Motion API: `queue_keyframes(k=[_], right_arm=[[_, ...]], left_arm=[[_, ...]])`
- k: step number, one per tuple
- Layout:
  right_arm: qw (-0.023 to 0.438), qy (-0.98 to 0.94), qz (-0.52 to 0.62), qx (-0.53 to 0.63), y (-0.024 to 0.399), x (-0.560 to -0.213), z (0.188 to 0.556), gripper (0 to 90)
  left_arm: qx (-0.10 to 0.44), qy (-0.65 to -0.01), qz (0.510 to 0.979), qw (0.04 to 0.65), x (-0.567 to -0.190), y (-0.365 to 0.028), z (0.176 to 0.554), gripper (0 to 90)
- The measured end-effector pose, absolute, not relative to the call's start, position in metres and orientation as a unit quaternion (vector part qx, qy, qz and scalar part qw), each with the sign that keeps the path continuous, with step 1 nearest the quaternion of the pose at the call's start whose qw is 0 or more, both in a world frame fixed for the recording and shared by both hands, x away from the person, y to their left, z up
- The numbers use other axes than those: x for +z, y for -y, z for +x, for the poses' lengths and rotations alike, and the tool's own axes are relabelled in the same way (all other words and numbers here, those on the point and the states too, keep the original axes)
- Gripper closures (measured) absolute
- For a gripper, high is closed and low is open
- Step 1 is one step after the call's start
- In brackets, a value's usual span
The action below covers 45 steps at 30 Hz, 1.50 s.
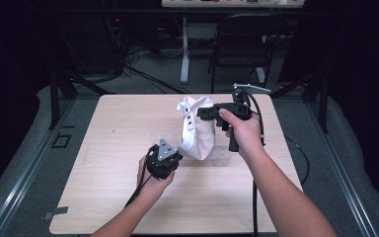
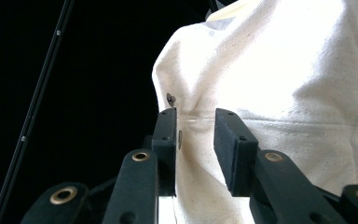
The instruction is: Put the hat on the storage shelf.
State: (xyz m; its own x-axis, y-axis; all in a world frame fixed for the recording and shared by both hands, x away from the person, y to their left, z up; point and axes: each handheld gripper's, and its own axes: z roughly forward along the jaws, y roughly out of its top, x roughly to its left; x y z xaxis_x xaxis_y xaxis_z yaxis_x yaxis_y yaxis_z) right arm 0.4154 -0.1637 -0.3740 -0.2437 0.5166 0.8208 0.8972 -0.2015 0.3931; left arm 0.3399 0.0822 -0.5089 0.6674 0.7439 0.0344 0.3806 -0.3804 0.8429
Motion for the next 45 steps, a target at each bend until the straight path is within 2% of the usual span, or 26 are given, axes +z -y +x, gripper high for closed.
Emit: queue_keyframes(k=[17,24,25,31,34,45], right_arm=[[0.185,0.593,-0.586,-0.52,0.174,-0.37,0.41,67.3],[0.185,0.591,-0.587,-0.521,0.178,-0.371,0.41,66.9],[0.184,0.593,-0.587,-0.52,0.178,-0.372,0.41,66.8],[0.166,0.603,-0.587,-0.514,0.178,-0.374,0.408,64.6],[0.165,0.605,-0.586,-0.512,0.178,-0.375,0.407,64.1],[0.133,0.62,-0.584,-0.506,0.183,-0.377,0.401,59.8]], left_arm=[[0.16,-0.383,0.81,0.415,-0.524,-0.092,0.345,85.5],[0.163,-0.384,0.809,0.415,-0.528,-0.09,0.345,84.7],[0.16,-0.384,0.808,0.417,-0.529,-0.091,0.345,83.8],[0.155,-0.39,0.8,0.43,-0.531,-0.098,0.343,63.8],[0.155,-0.385,0.799,0.434,-0.531,-0.103,0.338,58.8],[0.157,-0.377,0.795,0.449,-0.527,-0.131,0.322,53.3]])
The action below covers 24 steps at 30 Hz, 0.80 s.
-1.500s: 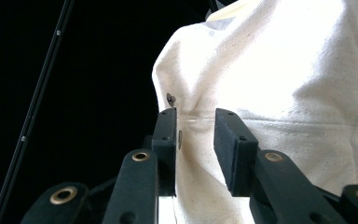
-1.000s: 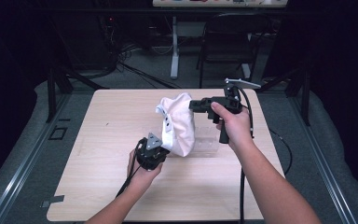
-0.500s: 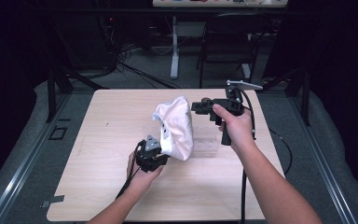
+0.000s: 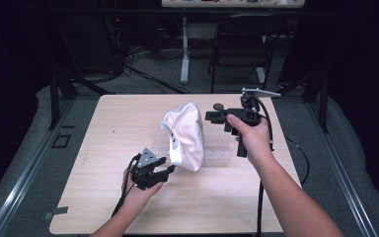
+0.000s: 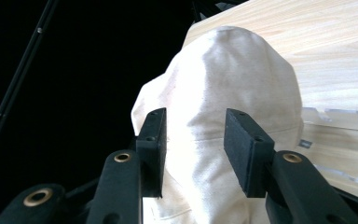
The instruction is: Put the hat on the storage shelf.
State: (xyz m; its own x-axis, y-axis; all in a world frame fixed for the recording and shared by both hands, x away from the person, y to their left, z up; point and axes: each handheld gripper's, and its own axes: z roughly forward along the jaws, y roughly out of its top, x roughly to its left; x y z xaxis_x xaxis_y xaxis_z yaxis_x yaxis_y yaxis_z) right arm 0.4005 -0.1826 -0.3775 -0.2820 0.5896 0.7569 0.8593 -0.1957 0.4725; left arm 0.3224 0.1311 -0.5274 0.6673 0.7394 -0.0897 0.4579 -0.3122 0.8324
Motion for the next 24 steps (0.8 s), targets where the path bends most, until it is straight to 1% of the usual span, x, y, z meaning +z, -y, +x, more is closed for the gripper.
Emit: queue_keyframes(k=[5,14,24], right_arm=[[0.121,0.623,-0.584,-0.505,0.187,-0.381,0.397,57.5],[0.101,0.638,-0.581,-0.495,0.196,-0.388,0.39,55.0],[0.09,0.643,-0.58,-0.492,0.202,-0.394,0.383,52.6]], left_arm=[[0.157,-0.388,0.79,0.448,-0.528,-0.153,0.317,51.6],[0.168,-0.416,0.782,0.432,-0.537,-0.191,0.312,51.6],[0.173,-0.443,0.763,0.437,-0.54,-0.215,0.314,51.6]])
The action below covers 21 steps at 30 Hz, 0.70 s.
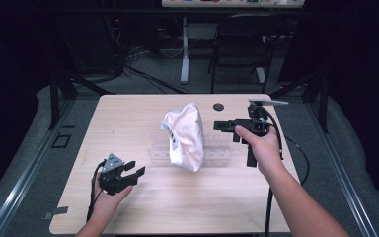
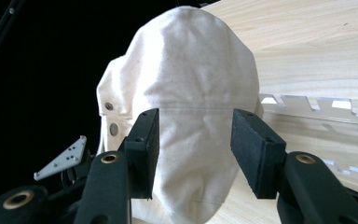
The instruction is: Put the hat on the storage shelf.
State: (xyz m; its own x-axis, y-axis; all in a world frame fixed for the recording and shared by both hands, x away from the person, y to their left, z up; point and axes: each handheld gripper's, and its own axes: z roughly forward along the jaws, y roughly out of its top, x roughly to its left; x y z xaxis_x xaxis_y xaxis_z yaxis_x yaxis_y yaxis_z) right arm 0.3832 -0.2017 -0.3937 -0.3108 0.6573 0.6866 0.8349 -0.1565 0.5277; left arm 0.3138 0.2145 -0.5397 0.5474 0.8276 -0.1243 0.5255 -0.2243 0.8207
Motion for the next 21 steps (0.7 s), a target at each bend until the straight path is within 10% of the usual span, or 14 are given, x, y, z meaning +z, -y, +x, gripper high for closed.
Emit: queue_keyframes(k=[21], right_arm=[[0.05,0.66,-0.575,-0.48,0.218,-0.413,0.363,48.7]], left_arm=[[0.17,-0.452,0.768,0.421,-0.55,-0.215,0.319,51.0]])
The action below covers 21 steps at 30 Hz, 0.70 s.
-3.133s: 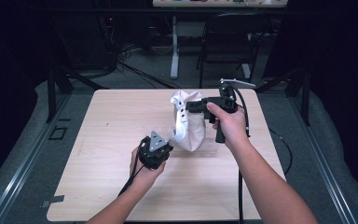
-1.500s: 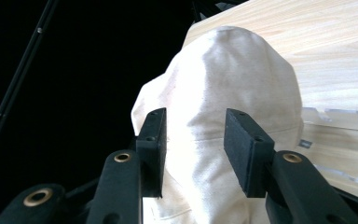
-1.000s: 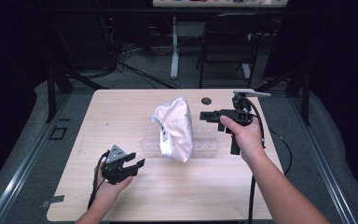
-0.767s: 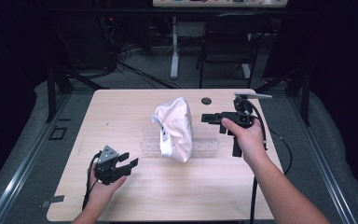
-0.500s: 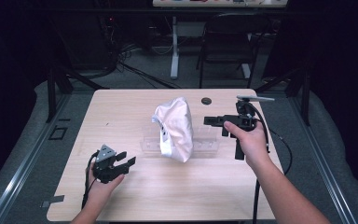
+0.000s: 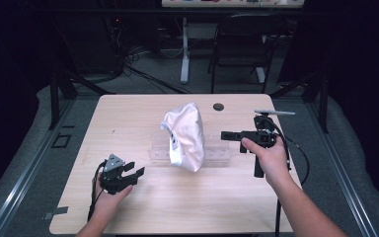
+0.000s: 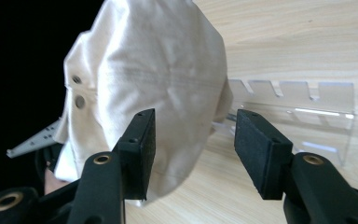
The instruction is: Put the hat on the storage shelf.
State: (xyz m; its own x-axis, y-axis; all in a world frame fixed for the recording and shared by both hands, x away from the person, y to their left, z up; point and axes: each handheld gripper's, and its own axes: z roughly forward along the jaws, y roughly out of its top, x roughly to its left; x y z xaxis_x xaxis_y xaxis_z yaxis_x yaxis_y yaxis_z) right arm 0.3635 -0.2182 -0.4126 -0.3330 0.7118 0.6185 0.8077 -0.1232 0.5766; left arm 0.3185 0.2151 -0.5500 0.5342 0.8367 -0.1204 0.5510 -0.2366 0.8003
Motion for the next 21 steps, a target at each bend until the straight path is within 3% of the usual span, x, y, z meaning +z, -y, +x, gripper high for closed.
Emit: queue_keyframes(k=[21], right_arm=[[-0.038,0.684,-0.561,-0.464,0.231,-0.478,0.308,49.4]], left_arm=[[0.164,-0.447,0.774,0.417,-0.553,-0.21,0.319,50.9]])
